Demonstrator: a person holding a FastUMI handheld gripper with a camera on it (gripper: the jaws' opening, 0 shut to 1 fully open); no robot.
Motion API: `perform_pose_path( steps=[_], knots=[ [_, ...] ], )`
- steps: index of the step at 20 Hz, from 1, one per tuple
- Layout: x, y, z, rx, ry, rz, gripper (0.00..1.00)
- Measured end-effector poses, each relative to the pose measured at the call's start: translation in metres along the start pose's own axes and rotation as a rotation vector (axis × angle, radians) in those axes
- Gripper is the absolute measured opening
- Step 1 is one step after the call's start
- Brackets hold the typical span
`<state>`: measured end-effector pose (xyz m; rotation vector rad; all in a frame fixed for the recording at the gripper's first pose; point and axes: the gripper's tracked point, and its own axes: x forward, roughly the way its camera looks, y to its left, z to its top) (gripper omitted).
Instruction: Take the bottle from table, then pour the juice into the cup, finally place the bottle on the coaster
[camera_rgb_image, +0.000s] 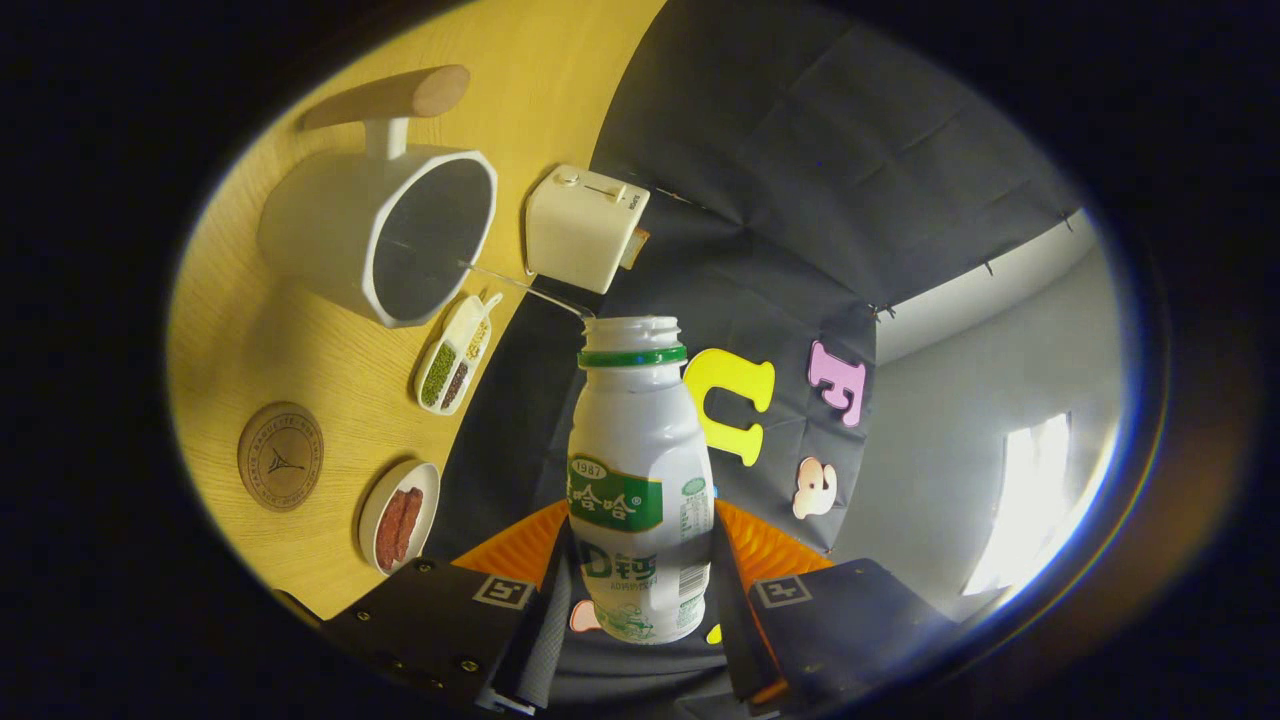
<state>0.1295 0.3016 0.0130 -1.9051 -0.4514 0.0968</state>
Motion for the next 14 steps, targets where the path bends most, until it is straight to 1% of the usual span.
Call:
perform_pose_path(
  steps=[4,14],
  knots=[
    [0.001,0.002,0.007,-0.056,-0.017,-0.017,0.65],
    [-0.005,0.006,0.018,-0.150,-0.067,-0.043,0.65]
  ],
)
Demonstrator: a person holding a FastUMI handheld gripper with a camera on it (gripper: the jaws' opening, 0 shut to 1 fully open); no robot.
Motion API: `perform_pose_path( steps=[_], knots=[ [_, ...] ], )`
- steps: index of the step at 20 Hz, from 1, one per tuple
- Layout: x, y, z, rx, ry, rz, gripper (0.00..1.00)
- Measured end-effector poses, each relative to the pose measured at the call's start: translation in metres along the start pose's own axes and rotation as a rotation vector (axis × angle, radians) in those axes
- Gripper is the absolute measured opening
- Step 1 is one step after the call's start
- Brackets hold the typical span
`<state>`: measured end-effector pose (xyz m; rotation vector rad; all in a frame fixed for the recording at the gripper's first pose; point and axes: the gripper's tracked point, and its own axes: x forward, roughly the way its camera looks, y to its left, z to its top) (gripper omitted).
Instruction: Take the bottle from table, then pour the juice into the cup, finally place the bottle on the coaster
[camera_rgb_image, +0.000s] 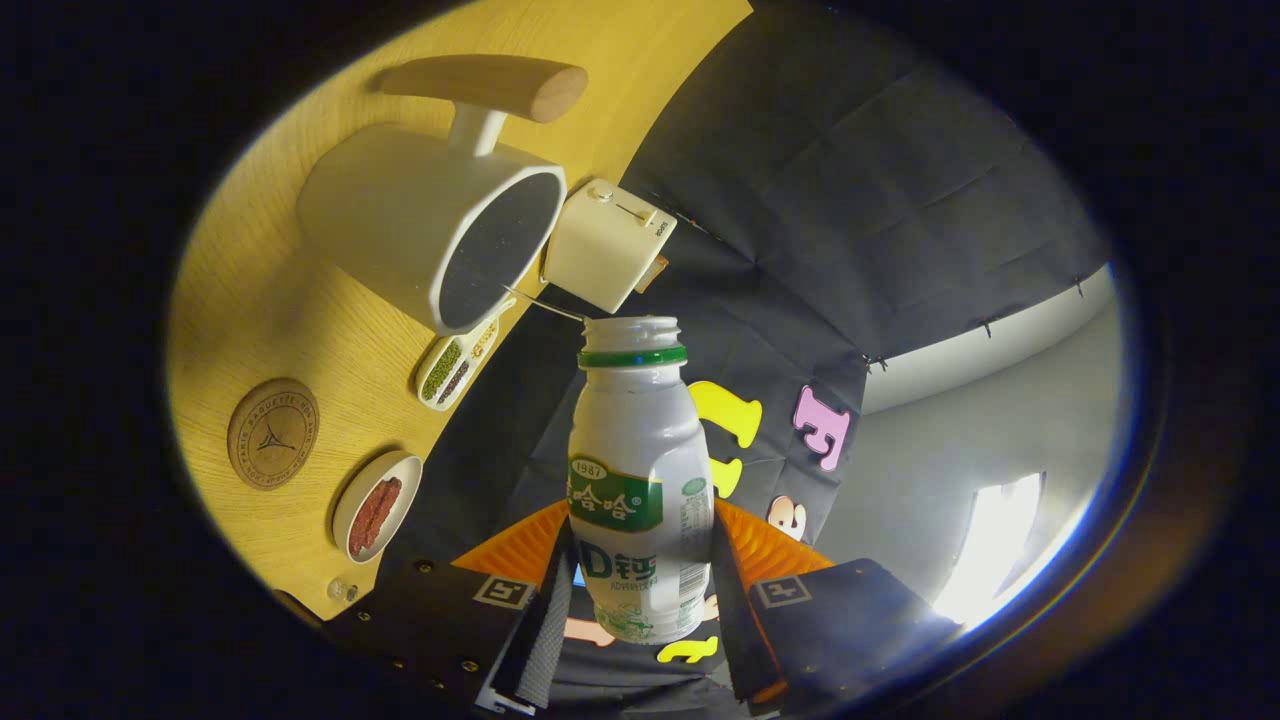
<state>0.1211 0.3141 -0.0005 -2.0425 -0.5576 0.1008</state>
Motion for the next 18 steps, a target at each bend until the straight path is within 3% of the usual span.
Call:
perform_pose_path(
  steps=[18],
  knots=[
    [-0.013,0.011,0.018,-0.113,-0.080,-0.012,0.65]
  ],
)
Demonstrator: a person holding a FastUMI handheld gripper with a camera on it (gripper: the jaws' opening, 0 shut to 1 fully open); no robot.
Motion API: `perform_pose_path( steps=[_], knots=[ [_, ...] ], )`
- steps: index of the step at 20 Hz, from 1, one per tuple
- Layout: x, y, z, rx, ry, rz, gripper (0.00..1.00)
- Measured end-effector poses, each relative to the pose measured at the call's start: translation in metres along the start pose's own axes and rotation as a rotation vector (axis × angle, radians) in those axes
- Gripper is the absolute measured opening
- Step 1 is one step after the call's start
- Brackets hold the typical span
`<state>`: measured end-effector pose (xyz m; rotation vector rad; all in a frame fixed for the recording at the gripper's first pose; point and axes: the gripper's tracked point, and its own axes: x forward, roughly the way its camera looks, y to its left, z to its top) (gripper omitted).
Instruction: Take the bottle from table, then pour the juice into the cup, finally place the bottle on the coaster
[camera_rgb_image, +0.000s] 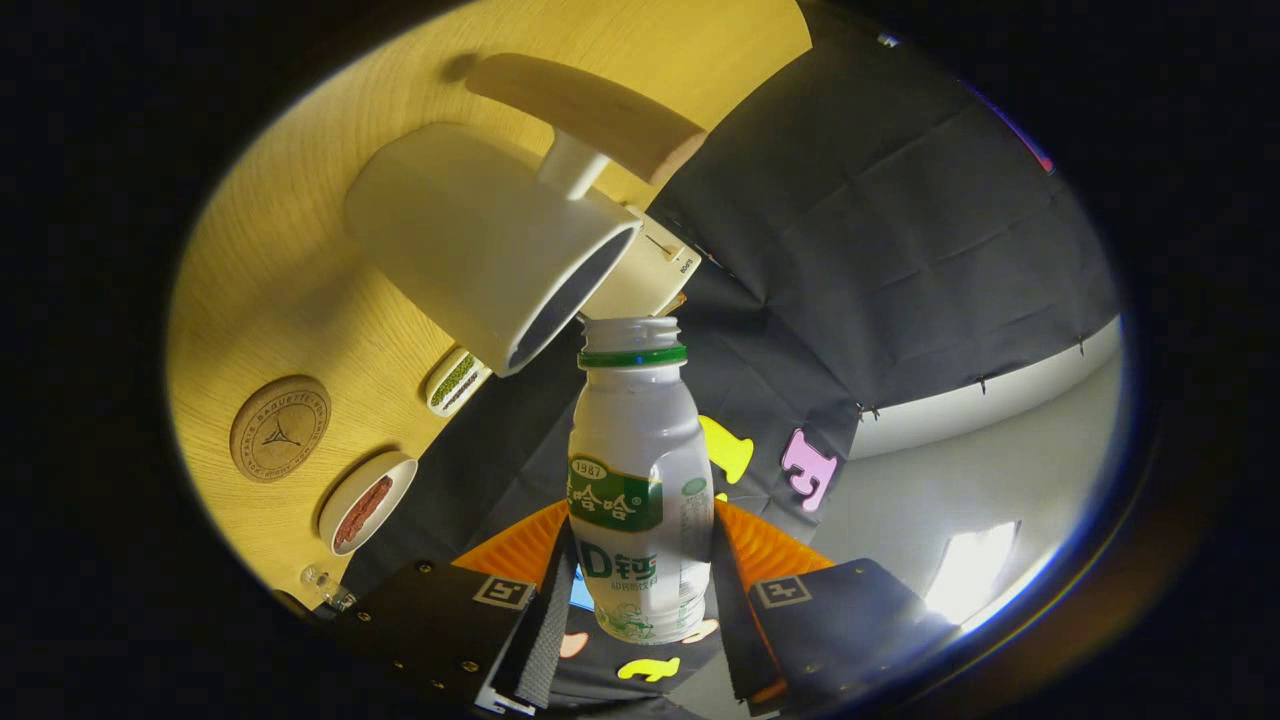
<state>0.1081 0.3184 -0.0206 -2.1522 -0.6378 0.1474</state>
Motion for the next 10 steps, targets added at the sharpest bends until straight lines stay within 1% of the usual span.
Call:
perform_pose_path(
  steps=[4,8,10],
  knots=[
    [0.002,0.002,-0.003,0.044,0.018,0.026,0.65],
    [-0.002,0.010,-0.009,0.232,0.048,0.072,0.65],
    [-0.003,0.013,-0.010,0.360,0.056,0.109,0.65]
  ],
)
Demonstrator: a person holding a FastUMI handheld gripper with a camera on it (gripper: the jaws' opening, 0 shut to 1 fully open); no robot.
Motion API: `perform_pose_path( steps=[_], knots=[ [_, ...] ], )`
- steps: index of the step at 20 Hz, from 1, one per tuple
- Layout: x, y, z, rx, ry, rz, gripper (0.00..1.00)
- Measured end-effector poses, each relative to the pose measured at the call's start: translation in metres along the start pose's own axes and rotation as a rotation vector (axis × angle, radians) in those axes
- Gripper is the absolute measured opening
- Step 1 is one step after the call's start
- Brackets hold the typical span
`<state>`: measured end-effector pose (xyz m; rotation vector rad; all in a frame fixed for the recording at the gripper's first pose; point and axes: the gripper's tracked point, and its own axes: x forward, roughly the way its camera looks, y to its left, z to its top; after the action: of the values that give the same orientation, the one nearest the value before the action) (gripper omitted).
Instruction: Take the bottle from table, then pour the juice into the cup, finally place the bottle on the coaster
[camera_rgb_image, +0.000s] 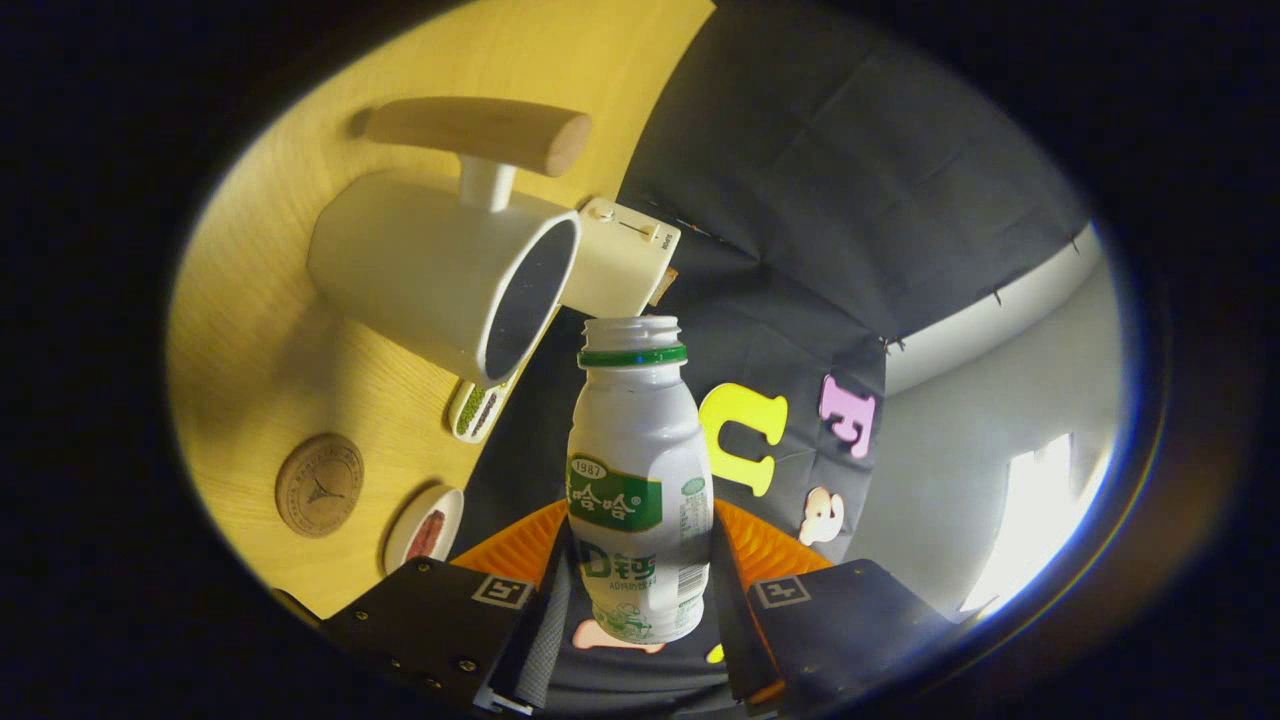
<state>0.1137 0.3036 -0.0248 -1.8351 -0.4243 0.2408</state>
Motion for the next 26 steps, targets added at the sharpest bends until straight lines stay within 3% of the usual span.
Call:
perform_pose_path(
  steps=[4,11,26],
  knots=[
    [0.004,0.005,-0.009,0.267,0.036,0.060,0.65],
    [0.004,0.001,-0.029,0.651,0.082,0.089,0.65],
    [0.007,0.028,-0.034,1.464,0.064,0.263,0.65]
  ],
)
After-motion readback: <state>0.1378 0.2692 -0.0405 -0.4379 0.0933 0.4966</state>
